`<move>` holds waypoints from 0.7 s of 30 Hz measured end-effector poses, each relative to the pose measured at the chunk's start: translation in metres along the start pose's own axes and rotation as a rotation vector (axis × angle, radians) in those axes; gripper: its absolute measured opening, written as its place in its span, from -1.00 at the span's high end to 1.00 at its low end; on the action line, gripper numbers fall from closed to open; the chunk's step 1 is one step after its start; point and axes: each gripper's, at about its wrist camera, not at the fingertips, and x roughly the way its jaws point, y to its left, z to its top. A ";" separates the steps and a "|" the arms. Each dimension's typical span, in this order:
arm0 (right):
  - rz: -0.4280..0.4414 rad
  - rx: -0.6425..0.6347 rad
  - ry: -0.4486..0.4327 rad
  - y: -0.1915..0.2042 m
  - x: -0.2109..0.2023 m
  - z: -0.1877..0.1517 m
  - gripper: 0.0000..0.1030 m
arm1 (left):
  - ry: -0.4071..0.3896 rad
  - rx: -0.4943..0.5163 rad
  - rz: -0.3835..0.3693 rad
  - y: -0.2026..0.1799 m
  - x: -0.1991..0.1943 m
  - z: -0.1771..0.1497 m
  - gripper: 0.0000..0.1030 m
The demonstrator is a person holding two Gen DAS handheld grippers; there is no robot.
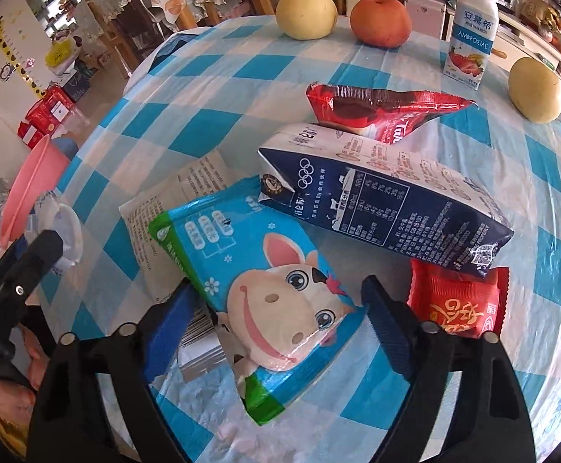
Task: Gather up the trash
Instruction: 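Lift pouch with left gripper while right grasps blue cow-print snack bag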
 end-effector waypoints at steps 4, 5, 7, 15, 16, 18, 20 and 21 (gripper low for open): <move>-0.012 0.002 -0.017 0.004 -0.003 -0.001 -0.37 | 0.004 -0.001 -0.016 0.004 0.003 0.002 -0.81; -0.013 -0.001 -0.024 0.005 -0.004 -0.002 -0.28 | 0.006 -0.003 -0.022 0.005 0.004 0.002 -0.81; -0.026 -0.005 -0.035 0.008 -0.007 -0.002 -0.20 | 0.008 -0.009 -0.029 0.008 0.004 0.003 -0.81; -0.055 0.025 -0.090 0.012 -0.015 -0.006 0.06 | -0.006 -0.046 -0.045 0.020 0.003 0.008 -0.81; -0.058 0.028 -0.100 0.013 -0.017 -0.007 0.11 | -0.010 -0.047 -0.045 0.022 0.002 0.009 -0.81; -0.056 0.034 -0.119 0.017 -0.020 -0.007 0.18 | -0.019 -0.052 -0.046 0.025 0.000 0.010 -0.81; -0.057 0.029 -0.136 0.023 -0.023 -0.008 0.21 | -0.026 -0.060 -0.047 0.030 -0.003 0.012 -0.81; -0.059 0.025 -0.145 0.028 -0.024 -0.008 0.21 | -0.029 -0.068 -0.049 0.033 -0.004 0.013 -0.81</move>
